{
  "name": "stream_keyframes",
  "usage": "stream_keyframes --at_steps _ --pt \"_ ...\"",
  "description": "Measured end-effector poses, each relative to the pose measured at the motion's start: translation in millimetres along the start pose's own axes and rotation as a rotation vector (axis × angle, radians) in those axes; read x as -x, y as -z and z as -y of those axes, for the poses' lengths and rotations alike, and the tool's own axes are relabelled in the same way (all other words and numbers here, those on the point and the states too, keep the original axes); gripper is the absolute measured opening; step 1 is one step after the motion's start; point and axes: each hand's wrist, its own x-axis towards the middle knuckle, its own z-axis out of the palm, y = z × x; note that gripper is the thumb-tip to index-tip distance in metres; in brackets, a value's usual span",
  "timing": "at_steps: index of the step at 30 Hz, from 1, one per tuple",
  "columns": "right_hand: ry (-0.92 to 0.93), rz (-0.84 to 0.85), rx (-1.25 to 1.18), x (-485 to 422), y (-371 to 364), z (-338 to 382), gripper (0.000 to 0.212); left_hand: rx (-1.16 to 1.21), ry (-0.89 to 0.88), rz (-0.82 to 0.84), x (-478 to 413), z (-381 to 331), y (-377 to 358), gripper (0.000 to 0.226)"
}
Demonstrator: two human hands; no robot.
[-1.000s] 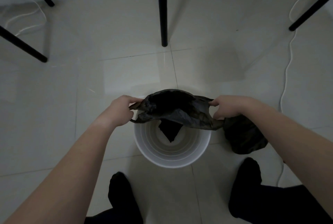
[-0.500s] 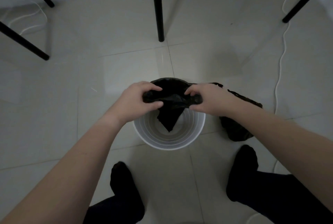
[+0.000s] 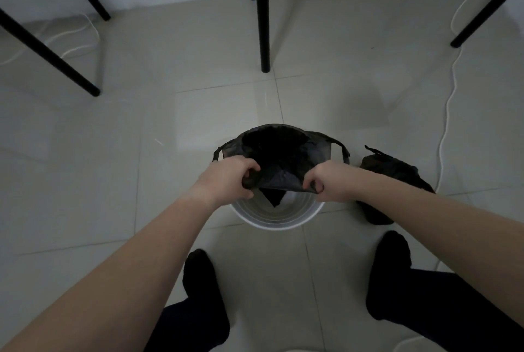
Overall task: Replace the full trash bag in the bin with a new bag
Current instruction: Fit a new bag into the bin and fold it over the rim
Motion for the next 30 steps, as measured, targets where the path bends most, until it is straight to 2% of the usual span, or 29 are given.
stream_keyframes --at_steps 2,5,10,15,22,26,30 --pt "0.005 -0.02 0.027 3.2 -6.2 0.8 0.032 -0.155 -0.015 -0.044 5.9 -2.8 -10.3 0.046" --pt "0.01 -0.011 0.039 11.1 -10.4 3.8 0.025 -0.233 -0.024 -0.061 15.8 -4.1 -20.5 0.022" --pt "-0.004 0.046 0.045 29.3 -14.8 14.8 0.023 -0.163 -0.037 -0.016 36.4 -0.6 -24.6 0.018" --pt "-0.016 0.131 0.116 48.7 -32.9 29.1 0.021 -0.178 -0.052 0.073 64.1 -1.6 -33.3 0.031" --pt "0.005 0.212 0.14 62.7 -61.3 34.4 0.052 -0.18 -0.033 0.144 90.8 -0.8 -40.2 0.044" --pt "-0.016 0.252 0.27 65.6 -71.2 32.3 0.068 -0.206 -0.018 0.184 99.0 0.3 -40.0 0.045" --pt "0.008 0.252 0.326 67.6 -72.1 30.2 0.072 -0.312 -0.016 0.25 105.0 0.0 -37.3 0.048"
